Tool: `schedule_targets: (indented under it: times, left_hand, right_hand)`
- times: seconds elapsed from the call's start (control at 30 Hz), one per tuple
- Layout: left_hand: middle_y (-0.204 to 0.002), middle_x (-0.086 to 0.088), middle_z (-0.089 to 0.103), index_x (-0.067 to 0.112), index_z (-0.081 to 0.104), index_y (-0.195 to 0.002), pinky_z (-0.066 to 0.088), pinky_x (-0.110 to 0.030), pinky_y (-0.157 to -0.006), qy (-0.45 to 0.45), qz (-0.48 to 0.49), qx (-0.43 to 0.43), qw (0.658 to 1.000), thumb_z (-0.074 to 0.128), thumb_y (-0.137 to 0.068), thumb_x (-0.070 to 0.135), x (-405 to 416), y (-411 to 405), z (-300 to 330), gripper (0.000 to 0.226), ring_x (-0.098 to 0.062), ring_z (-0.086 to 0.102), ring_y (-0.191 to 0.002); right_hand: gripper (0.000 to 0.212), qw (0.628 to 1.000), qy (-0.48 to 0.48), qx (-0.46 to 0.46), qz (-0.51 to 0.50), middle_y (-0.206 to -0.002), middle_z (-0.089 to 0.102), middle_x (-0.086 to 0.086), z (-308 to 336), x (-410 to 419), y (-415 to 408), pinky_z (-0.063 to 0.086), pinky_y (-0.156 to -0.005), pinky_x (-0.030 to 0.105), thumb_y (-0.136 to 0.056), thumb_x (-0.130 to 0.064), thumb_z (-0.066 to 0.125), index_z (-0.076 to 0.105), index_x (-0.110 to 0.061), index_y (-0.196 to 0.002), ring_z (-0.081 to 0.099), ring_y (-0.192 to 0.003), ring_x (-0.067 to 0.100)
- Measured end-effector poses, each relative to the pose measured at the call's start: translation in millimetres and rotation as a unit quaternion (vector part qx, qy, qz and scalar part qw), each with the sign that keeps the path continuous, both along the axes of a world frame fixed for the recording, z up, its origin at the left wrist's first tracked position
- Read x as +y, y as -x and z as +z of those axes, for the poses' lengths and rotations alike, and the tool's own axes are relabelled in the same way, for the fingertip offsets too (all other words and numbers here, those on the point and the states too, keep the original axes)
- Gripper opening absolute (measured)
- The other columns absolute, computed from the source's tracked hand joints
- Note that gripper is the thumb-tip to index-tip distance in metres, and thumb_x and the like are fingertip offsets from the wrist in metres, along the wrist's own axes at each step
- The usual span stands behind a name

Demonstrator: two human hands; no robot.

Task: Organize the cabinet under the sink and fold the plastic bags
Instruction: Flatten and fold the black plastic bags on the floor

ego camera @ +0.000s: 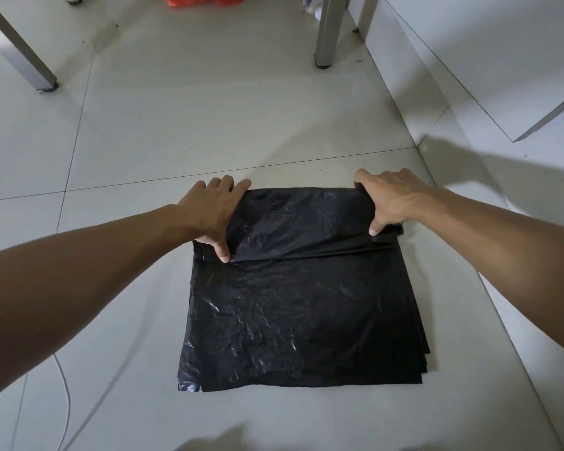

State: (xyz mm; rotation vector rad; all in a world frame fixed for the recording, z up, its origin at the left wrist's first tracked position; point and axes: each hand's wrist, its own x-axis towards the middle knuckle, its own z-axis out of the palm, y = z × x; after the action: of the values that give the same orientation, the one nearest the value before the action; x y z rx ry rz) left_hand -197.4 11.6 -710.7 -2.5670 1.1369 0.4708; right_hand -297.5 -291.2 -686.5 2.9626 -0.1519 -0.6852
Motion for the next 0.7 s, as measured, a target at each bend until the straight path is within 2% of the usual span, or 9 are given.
schedule_targets:
  times: [0.07,0.2,0.27,0.33,0.4,0.47,0.53,0.6,0.7]
  left_hand:
    - [-0.127,-0.005,0.047,0.022,0.007,-0.144,0.042,-0.037,-0.095,0.019,0.011,0.004,1.000,0.086,-0.035,0.066,4,0,2,0.142,-0.026,0.048,-0.115]
    - [-0.108,-0.007,0.063,0.026,0.024,-0.140,0.042,-0.035,-0.081,0.090,0.077,0.017,0.993,0.089,-0.052,0.046,10,-2,13,0.112,-0.030,0.058,-0.099]
    - [-0.104,-0.004,0.066,0.027,0.039,-0.133,0.044,-0.035,-0.079,0.120,0.096,0.004,0.988,0.085,-0.061,0.039,11,-5,20,0.087,-0.029,0.061,-0.096]
    - [-0.092,0.000,0.068,0.028,0.058,-0.115,0.047,-0.033,-0.075,0.142,0.109,-0.013,0.984,0.077,-0.069,0.033,12,-7,29,0.050,-0.025,0.061,-0.087]
    - [-0.080,0.002,0.063,0.027,0.066,-0.096,0.044,-0.030,-0.068,0.160,0.121,-0.038,0.979,0.072,-0.073,0.023,14,-6,36,0.024,-0.023,0.058,-0.078]
    - [-0.081,0.002,0.060,0.022,0.064,-0.089,0.041,-0.030,-0.067,0.197,0.130,-0.067,0.970,0.068,-0.075,0.014,17,0,37,0.017,-0.023,0.056,-0.079]
    - [-0.084,0.000,0.058,0.018,0.062,-0.090,0.043,-0.032,-0.067,0.234,0.119,-0.100,0.960,0.065,-0.075,0.006,24,10,33,0.019,-0.025,0.055,-0.081]
    - [-0.083,-0.004,0.059,0.013,0.062,-0.090,0.046,-0.034,-0.064,0.236,0.063,-0.135,0.960,0.069,-0.068,0.000,33,23,24,0.027,-0.027,0.056,-0.077]
    - [-0.082,-0.011,0.060,0.006,0.061,-0.090,0.048,-0.035,-0.057,0.194,-0.050,-0.166,0.966,0.075,-0.049,-0.005,51,39,5,0.045,-0.031,0.058,-0.071]
  right_hand:
    - [0.083,1.000,-0.004,-0.019,-0.008,-0.081,0.055,-0.002,2,-1,4,0.036,-0.068,0.034,-0.054,-0.045,0.090,0.040,-0.020,-0.116,0.054,-0.073,0.024]
    - [0.052,0.998,-0.029,-0.038,-0.041,-0.084,0.061,0.000,7,-2,13,0.037,-0.065,0.029,-0.060,-0.042,0.087,0.060,-0.020,-0.098,0.052,-0.075,0.024]
    - [0.041,0.995,-0.041,-0.065,-0.058,-0.080,0.060,-0.001,10,-3,16,0.037,-0.064,0.028,-0.064,-0.039,0.085,0.065,-0.020,-0.094,0.054,-0.075,0.025]
    - [0.034,0.991,-0.045,-0.112,-0.059,-0.079,0.057,0.000,12,-6,19,0.037,-0.066,0.029,-0.073,-0.034,0.080,0.067,-0.018,-0.100,0.056,-0.080,0.027]
    - [0.029,0.981,-0.032,-0.189,-0.023,-0.085,0.060,0.004,10,-10,22,0.038,-0.071,0.032,-0.078,-0.026,0.075,0.066,-0.013,-0.101,0.058,-0.088,0.030]
    - [0.027,0.964,-0.021,-0.264,0.015,-0.089,0.061,0.007,6,-11,28,0.042,-0.079,0.039,-0.073,-0.019,0.076,0.065,-0.009,-0.096,0.056,-0.093,0.032]
    - [0.033,0.956,-0.007,-0.291,0.043,-0.093,0.060,0.010,-1,-10,38,0.044,-0.080,0.044,-0.065,-0.014,0.078,0.062,-0.007,-0.093,0.055,-0.092,0.034]
    - [0.041,0.951,0.012,-0.298,0.081,-0.098,0.061,0.013,-13,-7,51,0.046,-0.077,0.044,-0.059,-0.010,0.079,0.060,-0.004,-0.095,0.056,-0.088,0.035]
    - [0.047,0.944,0.016,-0.304,0.129,-0.109,0.059,0.015,-30,-1,72,0.048,-0.076,0.044,-0.053,-0.001,0.080,0.060,-0.001,-0.096,0.058,-0.090,0.035]
